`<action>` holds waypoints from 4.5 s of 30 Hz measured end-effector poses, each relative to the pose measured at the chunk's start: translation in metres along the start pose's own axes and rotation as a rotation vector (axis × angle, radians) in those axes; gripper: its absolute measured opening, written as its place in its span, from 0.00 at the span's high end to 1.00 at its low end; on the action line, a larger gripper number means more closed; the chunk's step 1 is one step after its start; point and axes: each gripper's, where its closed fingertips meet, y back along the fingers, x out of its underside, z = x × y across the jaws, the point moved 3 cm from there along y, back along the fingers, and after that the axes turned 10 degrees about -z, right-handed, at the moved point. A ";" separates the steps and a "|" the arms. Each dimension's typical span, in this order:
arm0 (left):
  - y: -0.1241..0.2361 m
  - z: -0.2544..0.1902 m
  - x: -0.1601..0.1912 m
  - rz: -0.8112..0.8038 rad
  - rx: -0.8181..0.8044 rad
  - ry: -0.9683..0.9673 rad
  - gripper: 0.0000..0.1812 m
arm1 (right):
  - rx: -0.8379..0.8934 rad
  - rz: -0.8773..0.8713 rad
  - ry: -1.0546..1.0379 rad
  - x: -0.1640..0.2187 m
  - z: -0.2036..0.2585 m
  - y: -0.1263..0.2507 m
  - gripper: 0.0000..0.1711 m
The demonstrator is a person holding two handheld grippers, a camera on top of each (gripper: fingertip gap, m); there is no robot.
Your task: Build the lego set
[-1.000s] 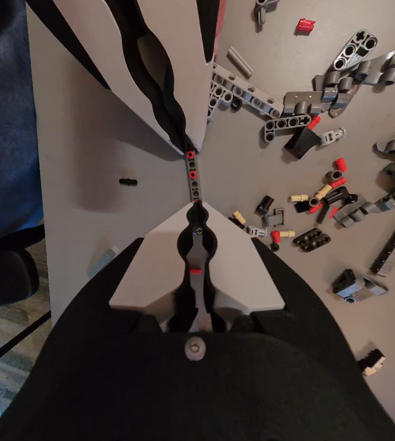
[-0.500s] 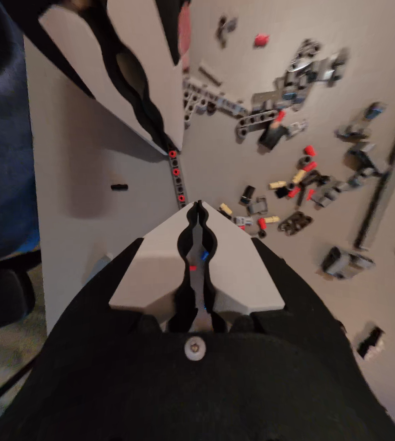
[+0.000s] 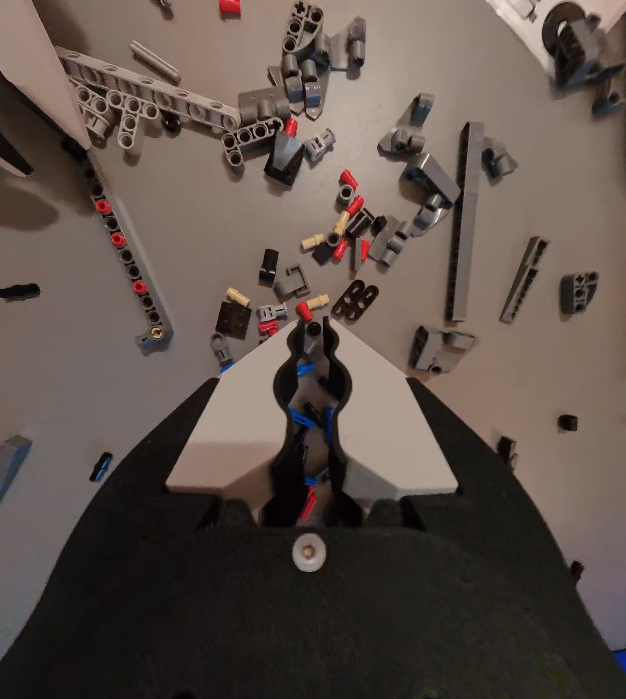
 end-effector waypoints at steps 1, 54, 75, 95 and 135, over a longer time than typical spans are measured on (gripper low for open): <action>0.001 0.000 0.000 -0.004 0.000 0.002 0.88 | -0.011 0.004 0.016 0.000 0.000 -0.001 0.97; 0.031 0.050 -0.100 -0.407 -0.453 -0.303 0.89 | -0.277 -1.026 -0.747 -0.108 0.046 0.070 0.99; 0.036 0.041 -0.100 -0.219 -0.360 -0.701 0.97 | -0.367 -0.979 -0.768 -0.108 0.062 0.068 0.99; 0.011 0.018 -0.080 -0.060 -0.062 -0.705 0.97 | -0.454 -0.770 -0.722 -0.075 0.078 0.052 0.98; 0.012 0.015 -0.111 -0.342 -0.203 -0.695 1.00 | -0.551 -1.225 -0.987 -0.056 0.068 0.077 0.97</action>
